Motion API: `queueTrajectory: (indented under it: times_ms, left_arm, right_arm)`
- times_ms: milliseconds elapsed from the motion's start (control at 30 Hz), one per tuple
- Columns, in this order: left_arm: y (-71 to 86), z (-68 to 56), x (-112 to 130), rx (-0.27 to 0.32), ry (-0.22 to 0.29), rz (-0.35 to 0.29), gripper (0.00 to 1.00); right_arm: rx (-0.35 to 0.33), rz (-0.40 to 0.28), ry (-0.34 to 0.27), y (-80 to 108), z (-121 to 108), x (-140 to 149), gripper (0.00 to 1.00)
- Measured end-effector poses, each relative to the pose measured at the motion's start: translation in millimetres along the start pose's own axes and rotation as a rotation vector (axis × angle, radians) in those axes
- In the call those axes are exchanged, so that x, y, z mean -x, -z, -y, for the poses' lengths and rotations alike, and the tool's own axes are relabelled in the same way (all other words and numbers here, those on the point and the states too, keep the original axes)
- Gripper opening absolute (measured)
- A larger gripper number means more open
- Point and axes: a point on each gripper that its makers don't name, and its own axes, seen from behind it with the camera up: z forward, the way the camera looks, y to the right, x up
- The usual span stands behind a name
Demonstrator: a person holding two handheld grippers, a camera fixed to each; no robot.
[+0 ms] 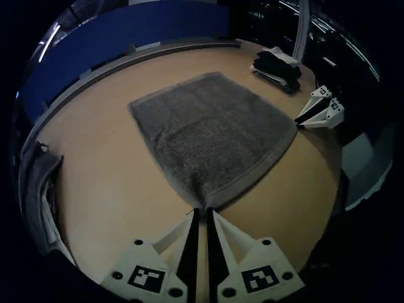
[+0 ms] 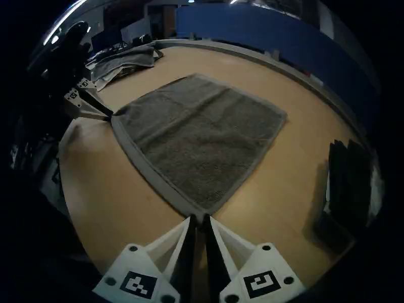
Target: Fold towel
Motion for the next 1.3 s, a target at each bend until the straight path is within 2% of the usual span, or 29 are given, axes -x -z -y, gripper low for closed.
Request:
queueTrajectory:
  times_ms: [167, 467, 767, 1300]
  left_arm:
    - [0.4, -2.1, 0.2, 0.015, -0.007, 0.000, 0.08]
    - [0.5, -1.2, -0.5, 0.007, -0.012, 0.003, 0.07]
    - [4.3, -4.0, -3.9, 0.003, 0.010, 0.003, 0.06]
    - [31.0, -6.5, -27.6, -0.014, 0.072, -0.023, 0.06]
  right_arm:
    - [0.006, 0.001, -0.002, 1.4, -3.5, -1.2, 0.10]
    - [0.013, -0.004, -0.003, 5.1, -7.2, -6.3, 0.09]
    - [0.017, -0.018, -0.006, 11.7, -12.8, -12.9, 0.09]
    - [0.033, -0.061, -0.011, 38.5, -16.6, -34.1, 0.09]
